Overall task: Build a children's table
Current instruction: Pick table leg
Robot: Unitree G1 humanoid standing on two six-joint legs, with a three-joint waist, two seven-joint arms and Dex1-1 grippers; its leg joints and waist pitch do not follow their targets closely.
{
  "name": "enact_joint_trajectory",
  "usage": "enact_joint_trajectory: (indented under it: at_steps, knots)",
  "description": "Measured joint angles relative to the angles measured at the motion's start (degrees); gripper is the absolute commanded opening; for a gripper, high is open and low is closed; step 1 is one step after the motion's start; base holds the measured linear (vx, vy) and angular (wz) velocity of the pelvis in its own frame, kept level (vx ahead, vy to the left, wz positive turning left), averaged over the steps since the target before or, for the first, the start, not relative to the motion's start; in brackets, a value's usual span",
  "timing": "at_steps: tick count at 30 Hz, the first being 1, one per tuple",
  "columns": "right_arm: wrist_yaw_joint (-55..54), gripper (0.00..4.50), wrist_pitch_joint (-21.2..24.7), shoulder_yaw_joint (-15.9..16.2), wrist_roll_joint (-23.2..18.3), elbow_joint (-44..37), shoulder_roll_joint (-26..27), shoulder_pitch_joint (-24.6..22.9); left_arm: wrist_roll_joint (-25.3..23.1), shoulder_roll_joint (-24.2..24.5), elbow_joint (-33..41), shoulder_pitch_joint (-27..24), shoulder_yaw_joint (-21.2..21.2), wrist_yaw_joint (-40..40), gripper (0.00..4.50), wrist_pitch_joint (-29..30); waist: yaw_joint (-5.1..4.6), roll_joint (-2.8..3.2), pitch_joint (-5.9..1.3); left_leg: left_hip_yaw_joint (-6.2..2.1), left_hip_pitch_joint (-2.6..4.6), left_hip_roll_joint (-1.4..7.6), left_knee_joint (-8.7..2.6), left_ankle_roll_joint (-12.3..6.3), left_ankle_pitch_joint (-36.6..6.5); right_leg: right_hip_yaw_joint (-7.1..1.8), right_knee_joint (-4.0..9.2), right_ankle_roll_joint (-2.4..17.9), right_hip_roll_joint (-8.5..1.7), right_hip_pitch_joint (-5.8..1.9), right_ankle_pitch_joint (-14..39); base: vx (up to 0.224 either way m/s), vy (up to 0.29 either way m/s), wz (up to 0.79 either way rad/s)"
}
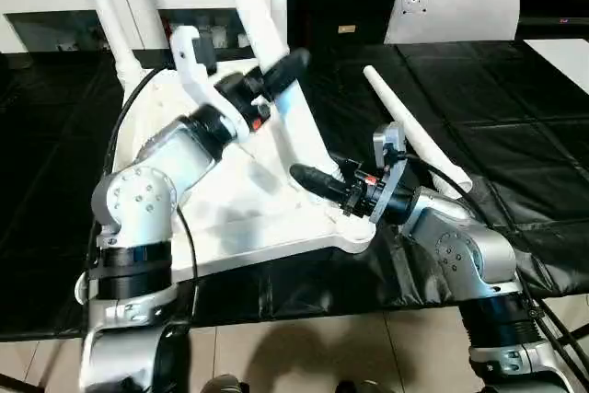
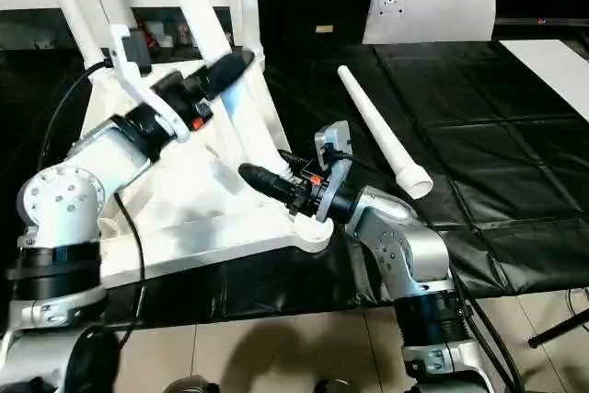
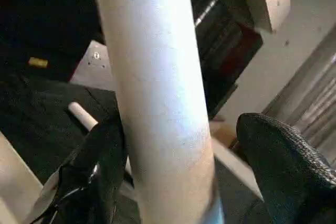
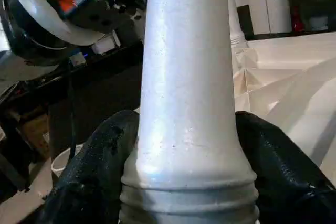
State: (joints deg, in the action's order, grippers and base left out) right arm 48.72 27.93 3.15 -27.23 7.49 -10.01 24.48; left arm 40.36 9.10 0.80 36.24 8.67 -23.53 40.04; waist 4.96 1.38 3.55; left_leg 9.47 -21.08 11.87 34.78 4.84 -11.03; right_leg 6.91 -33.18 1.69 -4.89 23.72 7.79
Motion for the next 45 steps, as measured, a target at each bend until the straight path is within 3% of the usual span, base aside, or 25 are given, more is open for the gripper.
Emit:
enact_joint_trajectory:
  at_steps: [5,7,9,12,13,29,30,31,34,40,45]
  knots:
    - [0.52,2.67,-0.68,1.56,0.88,0.02,-0.34,0.0,-7.52,5.11,-0.03,-0.54,-6.93,-9.39,3.15,-9.14,-0.01,0.04,0.01,0.01,0.01,-0.02,0.01,0.0,0.0,-0.04,-0.01,0.01,-0.02,-0.01,0.0,0.0,0.0,0.0]
    - [0.49,2.67,-0.69,1.82,0.99,0.06,-0.34,0.0,-9.14,6.31,-0.52,-0.66,-8.81,-11.49,3.08,-10.6,-0.02,0.05,0.01,0.02,0.04,-0.02,0.01,0.0,0.0,-0.04,-0.02,0.01,-0.02,-0.03,-0.01,0.0,0.0,0.0]
    - [0.49,2.67,-0.69,1.85,1.44,0.11,-0.48,0.01,-10.92,6.99,-1.89,-0.66,-10.26,-12.84,2.66,-11.89,-0.07,0.05,0.01,0.02,0.07,-0.02,0.0,0.01,0.01,-0.05,-0.04,0.01,-0.01,-0.05,-0.01,0.0,0.0,0.0]
    - [0.47,2.67,-1.06,2.99,2.87,0.56,-1.13,0.05,-10.47,6.16,-2.38,-0.66,-11.21,-14.36,2.72,-12.3,-0.01,0.05,0.01,0.03,0.09,-0.02,0.01,0.03,0.02,-0.06,-0.05,0.03,-0.02,-0.07,-0.02,0.0,0.0,0.0]
    - [0.46,2.67,-1.18,3.18,3.04,0.62,-1.06,0.05,-10.62,6.17,-2.46,-0.66,-11.37,-14.75,2.47,-12.61,-0.06,0.08,0.02,0.03,0.07,-0.02,0.01,0.03,0.02,-0.06,-0.05,0.04,-0.02,-0.06,-0.03,0.0,0.0,0.0]
    - [-1.75,2.67,-4.94,3.54,5.51,2.45,-0.52,2.5,-5.87,3.13,-4.55,0.28,-7.25,-13.26,1.98,-11.5,-0.15,0.1,0.02,0.06,0.09,-0.01,0.02,0.04,0.02,-0.06,-0.08,0.08,-0.01,-0.05,-0.06,0.0,0.0,0.0]
    - [-1.93,3.23,-4.86,3.34,5.26,2.61,-0.18,2.52,-6.0,3.02,-4.67,0.44,-7.24,-12.84,1.96,-11.5,-0.14,0.1,0.02,0.06,0.09,-0.01,0.02,0.03,0.02,-0.06,-0.08,0.08,-0.01,-0.06,-0.06,0.0,0.0,0.0]
    - [-2.01,3.37,-4.83,3.16,5.09,2.82,-0.08,2.53,-6.27,2.91,-4.93,0.65,-7.27,-12.57,1.95,-11.51,-0.12,0.1,0.03,0.06,0.08,-0.01,0.03,0.03,0.02,-0.06,-0.08,0.07,-0.01,-0.06,-0.05,0.0,0.0,0.0]
    - [-1.79,3.43,-4.49,2.51,4.19,2.76,0.09,2.53,-9.49,3.58,-8.02,2.36,-6.21,-8.49,1.94,-11.76,-0.23,0.11,0.03,0.06,0.09,-0.01,0.02,0.03,0.02,-0.06,-0.08,0.06,-0.01,-0.05,-0.06,0.0,0.0,0.0]
    - [-0.78,4.07,-3.48,0.78,1.8,2.21,-0.21,2.53,-10.22,4.07,-9.71,2.8,-3.99,-6.08,1.87,-11.7,-0.6,0.1,0.03,0.05,0.06,-0.01,0.03,0.03,0.02,-0.06,-0.07,0.06,0.0,-0.04,-0.06,0.0,0.0,0.0]
    - [-4.11,4.45,-1.96,-5.23,-1.4,2.64,0.08,5.63,-9.24,3.81,-10.72,3.82,-3.22,-5.58,1.87,-11.35,-0.39,0.1,0.02,0.07,0.07,-0.01,0.05,0.01,0.07,-0.06,-0.08,0.12,-0.01,-0.04,-0.11,0.0,0.0,0.0]
